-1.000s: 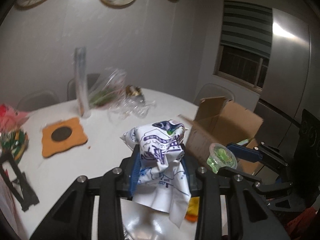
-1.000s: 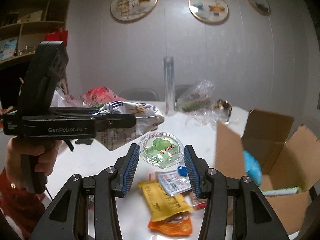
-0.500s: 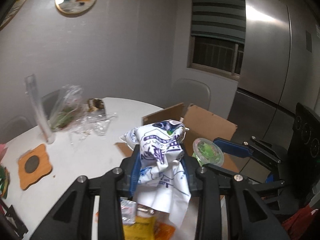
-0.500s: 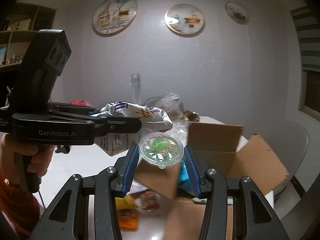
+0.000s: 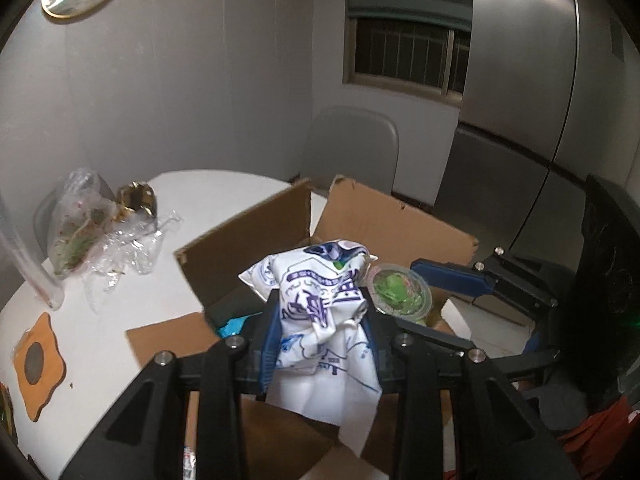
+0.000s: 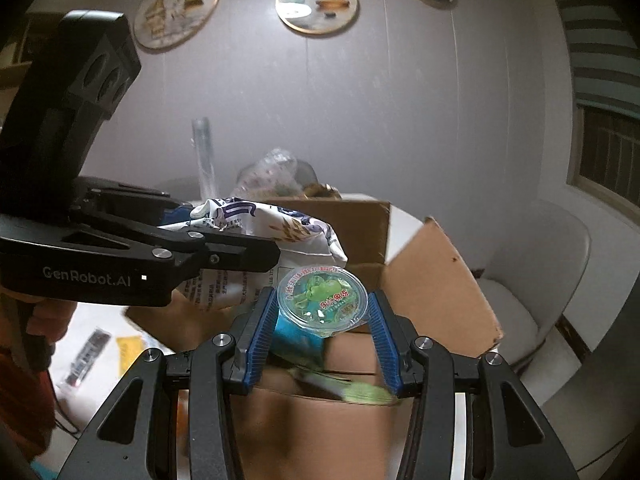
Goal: Organize snacks
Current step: 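Carry white bag and jelly cup into the cardboard box and release both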
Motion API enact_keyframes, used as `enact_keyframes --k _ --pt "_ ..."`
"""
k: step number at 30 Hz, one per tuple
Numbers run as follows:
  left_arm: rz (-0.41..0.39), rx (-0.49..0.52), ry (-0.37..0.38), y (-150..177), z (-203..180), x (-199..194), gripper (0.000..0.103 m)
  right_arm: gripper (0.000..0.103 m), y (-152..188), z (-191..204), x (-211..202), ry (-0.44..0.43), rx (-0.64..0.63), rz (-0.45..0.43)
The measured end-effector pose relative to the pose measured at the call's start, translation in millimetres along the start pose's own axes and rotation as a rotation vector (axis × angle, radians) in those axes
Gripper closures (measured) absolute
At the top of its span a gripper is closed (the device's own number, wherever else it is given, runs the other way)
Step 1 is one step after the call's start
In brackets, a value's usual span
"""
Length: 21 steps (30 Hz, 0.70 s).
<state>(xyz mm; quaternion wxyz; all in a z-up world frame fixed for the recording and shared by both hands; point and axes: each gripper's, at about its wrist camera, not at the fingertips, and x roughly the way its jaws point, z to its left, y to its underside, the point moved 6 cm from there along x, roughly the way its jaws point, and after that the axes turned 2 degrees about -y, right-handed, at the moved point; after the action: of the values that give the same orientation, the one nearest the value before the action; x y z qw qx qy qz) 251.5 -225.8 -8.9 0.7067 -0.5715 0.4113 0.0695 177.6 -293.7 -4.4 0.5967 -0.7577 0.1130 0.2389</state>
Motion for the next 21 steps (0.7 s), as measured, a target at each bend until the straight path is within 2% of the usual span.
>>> enact_keyframes --k 7,10,16,21 --pt "0.13 0.02 -0.018 10 8 40 0.071 0.061 5 -17 25 -0.034 -0.033 0.109" --pt "0.155 0.027 -0.025 15 9 50 0.071 0.061 2 -16 26 -0.037 -0.055 0.117" --pt "0.204 0.049 0.013 20 5 59 0.07 0.061 -10 -18 27 -0.052 -0.055 0.106" --pt "0.213 0.069 0.007 23 4 61 0.068 0.061 -8 -14 35 -0.128 -0.029 0.15"
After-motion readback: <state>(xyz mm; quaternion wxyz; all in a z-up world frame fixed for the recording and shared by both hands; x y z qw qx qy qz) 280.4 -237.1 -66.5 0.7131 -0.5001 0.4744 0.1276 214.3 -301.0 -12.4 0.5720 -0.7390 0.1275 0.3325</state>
